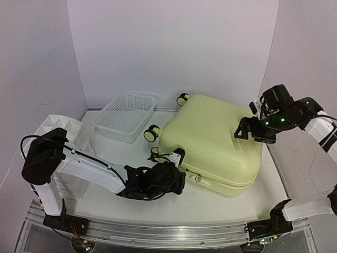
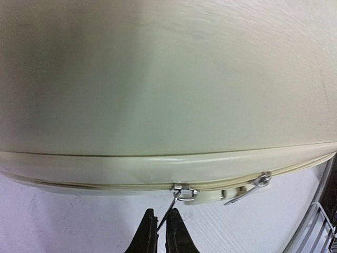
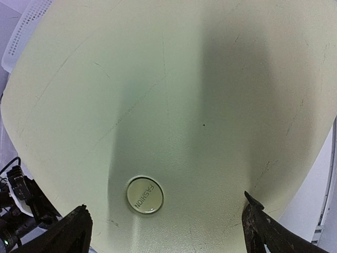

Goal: Open, take out, and arrange the luggage

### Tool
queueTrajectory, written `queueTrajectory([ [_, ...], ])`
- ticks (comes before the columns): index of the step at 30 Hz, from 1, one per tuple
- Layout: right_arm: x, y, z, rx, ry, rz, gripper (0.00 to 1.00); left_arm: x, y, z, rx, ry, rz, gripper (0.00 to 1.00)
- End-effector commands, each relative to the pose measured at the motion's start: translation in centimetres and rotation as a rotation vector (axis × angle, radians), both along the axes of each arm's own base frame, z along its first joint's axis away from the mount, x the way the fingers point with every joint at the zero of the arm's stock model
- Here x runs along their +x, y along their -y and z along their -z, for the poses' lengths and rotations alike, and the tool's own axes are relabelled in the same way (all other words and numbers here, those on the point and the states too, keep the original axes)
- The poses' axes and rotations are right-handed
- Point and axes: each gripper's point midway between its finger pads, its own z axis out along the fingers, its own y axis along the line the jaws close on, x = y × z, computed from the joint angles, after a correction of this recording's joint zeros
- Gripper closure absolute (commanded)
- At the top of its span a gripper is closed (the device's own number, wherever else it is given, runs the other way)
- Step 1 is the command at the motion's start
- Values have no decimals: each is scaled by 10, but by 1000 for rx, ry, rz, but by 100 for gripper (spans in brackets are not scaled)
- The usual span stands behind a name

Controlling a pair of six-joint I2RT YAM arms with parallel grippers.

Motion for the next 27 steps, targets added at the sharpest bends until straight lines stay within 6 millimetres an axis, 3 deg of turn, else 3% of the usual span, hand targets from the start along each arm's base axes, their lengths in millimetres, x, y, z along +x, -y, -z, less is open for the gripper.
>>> queueTrajectory([
  [1,-6,4,11,-31,-26,4,2,31,-52,-10,37,22,-147,100],
  [8,-7,24,14,-152,-19,13,2,67,-115,-5,93,-18,-222,100],
  [12,-7,39,18,-266,-40,10,2,81,-132,-12,123,-8,-216,100],
  [15,-7,45,16,-307,-43,8,2,93,-148,-6,141,-48,-235,100],
  [20,-6,42,10,-302,-34,-6,2,101,-170,16,215,-148,-255,100],
  [23,-8,38,9,-289,-33,-14,2,96,-170,16,249,-193,-226,99],
  [25,-10,37,9,-285,-33,-22,2,90,-168,8,239,-198,-186,92],
  [27,-11,35,9,-287,-33,-33,2,83,-167,-6,211,-183,-140,75],
])
